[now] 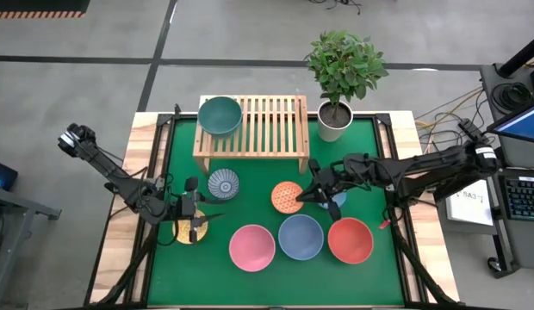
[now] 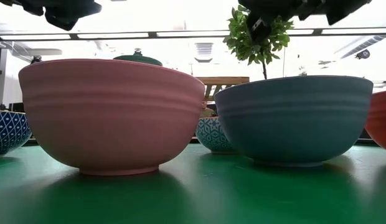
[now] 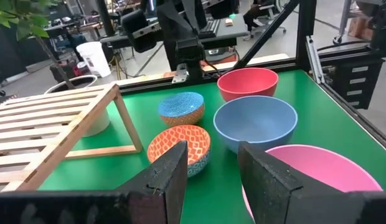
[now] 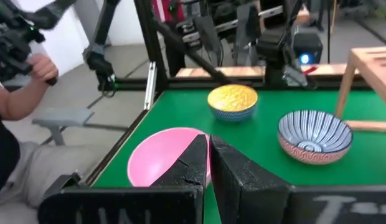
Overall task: Place and stack bowls onto a shelf
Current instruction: Put the small orange bowl on the shelf
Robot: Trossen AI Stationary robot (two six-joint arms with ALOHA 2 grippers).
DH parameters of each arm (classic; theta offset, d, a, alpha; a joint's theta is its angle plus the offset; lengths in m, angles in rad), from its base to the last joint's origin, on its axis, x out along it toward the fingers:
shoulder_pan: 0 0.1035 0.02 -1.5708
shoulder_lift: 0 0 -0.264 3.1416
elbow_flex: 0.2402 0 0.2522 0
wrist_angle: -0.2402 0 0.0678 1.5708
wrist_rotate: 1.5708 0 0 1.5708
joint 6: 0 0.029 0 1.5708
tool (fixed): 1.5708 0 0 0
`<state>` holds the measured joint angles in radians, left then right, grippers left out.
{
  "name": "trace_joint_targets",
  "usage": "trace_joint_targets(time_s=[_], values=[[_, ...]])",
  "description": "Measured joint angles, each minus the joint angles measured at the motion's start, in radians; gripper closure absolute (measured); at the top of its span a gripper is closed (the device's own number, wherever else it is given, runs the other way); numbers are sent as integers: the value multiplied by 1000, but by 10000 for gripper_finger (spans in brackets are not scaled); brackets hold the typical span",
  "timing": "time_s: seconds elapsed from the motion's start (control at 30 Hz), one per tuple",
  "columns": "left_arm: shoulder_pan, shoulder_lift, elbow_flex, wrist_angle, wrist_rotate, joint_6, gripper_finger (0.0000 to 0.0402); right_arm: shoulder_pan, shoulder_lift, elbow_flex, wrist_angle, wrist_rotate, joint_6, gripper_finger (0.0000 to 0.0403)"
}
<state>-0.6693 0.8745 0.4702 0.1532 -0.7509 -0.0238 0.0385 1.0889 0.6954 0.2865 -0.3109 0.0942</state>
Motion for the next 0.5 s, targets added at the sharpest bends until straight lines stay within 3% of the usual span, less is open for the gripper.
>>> trace_joint_targets(time_s=[0.2,0.37,0.5], values=[[5,0,0,-1,-1,35,277,27,3,101,-209,125,44,394],[5,-4,0,-2,-101,46,277,27,13,151,-309,139,65,394],[6,-23,3,0,-104,120,277,27,26,185,-363,139,90,394]])
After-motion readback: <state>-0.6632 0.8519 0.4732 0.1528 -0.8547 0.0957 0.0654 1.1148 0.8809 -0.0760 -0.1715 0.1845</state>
